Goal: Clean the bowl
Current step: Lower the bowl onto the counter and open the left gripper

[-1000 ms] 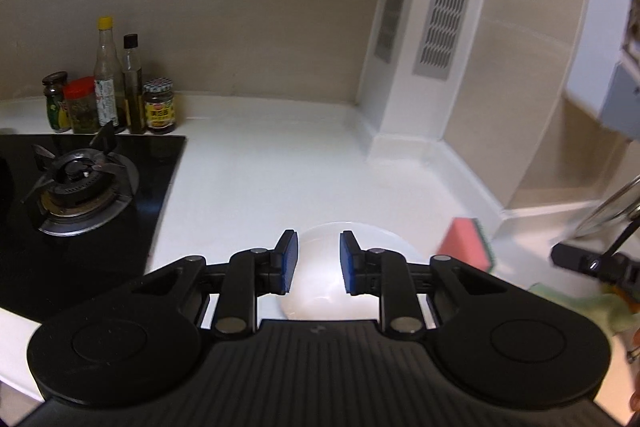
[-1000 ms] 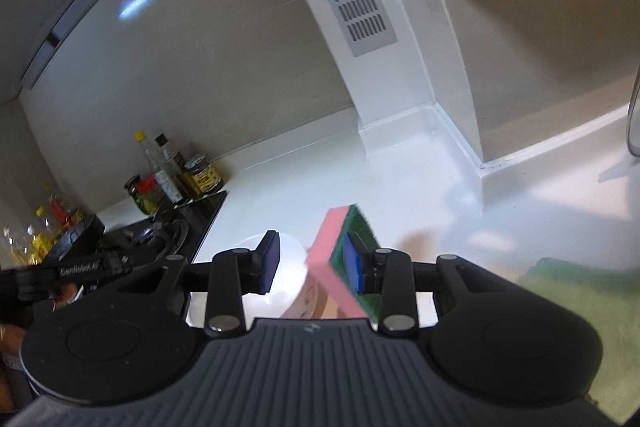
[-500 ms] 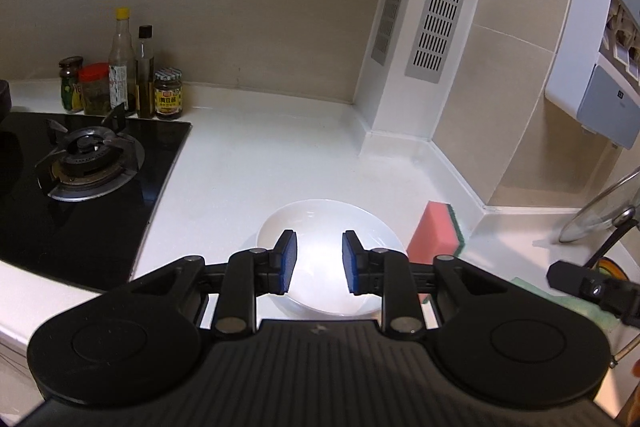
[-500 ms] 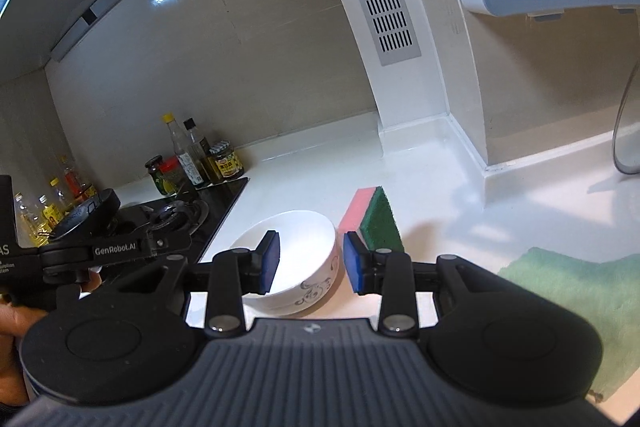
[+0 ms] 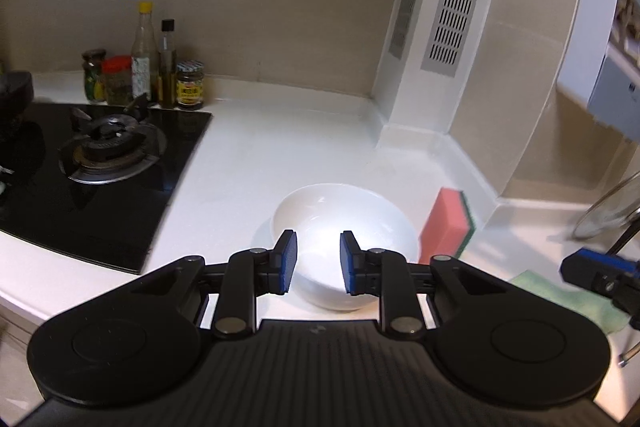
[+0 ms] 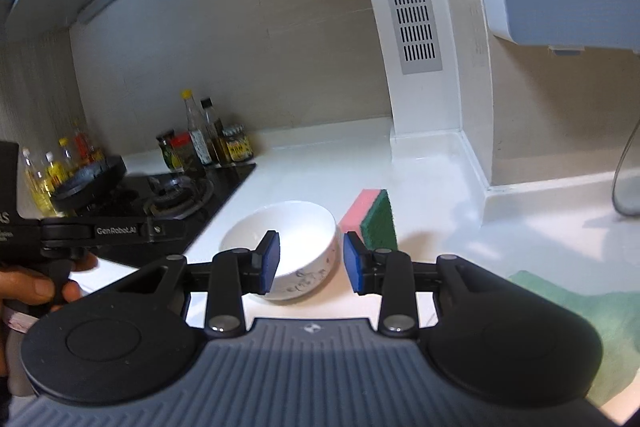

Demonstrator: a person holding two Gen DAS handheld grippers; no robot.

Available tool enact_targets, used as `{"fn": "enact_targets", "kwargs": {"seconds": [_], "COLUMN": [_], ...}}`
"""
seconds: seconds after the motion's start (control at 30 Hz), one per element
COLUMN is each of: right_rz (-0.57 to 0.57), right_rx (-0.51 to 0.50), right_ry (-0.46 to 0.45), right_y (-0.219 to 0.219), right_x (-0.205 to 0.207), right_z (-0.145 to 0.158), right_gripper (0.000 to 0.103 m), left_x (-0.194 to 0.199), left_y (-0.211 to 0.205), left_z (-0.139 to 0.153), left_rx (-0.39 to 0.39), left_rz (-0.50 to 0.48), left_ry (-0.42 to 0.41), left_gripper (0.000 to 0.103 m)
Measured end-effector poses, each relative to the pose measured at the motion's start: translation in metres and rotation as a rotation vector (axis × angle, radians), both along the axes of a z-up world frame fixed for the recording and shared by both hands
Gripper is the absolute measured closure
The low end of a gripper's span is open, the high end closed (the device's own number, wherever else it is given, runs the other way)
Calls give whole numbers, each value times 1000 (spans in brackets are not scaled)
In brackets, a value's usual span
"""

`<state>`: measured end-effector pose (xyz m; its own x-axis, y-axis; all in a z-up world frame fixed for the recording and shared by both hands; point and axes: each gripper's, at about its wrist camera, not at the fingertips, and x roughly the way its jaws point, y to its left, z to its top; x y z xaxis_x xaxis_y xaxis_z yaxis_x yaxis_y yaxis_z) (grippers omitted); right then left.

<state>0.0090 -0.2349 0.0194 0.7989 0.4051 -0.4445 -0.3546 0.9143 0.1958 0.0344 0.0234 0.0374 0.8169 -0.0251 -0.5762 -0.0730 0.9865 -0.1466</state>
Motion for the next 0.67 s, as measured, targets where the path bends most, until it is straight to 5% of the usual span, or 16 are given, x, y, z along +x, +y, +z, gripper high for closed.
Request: {"fn": "enact_targets", "kwargs": {"seconds": [0.67], "right_rz": [34], "right_rx": [-87], "right_ry": [66], "right_y": [9], "right_x": [-11], "right_z": [-17], "right_gripper": [73], "left_x": [-15], "left_y": [-24], "left_z": [-6], "left_rx": [72], "left_rz": [-63], "left_ry": [24], "left_gripper": [75]}}
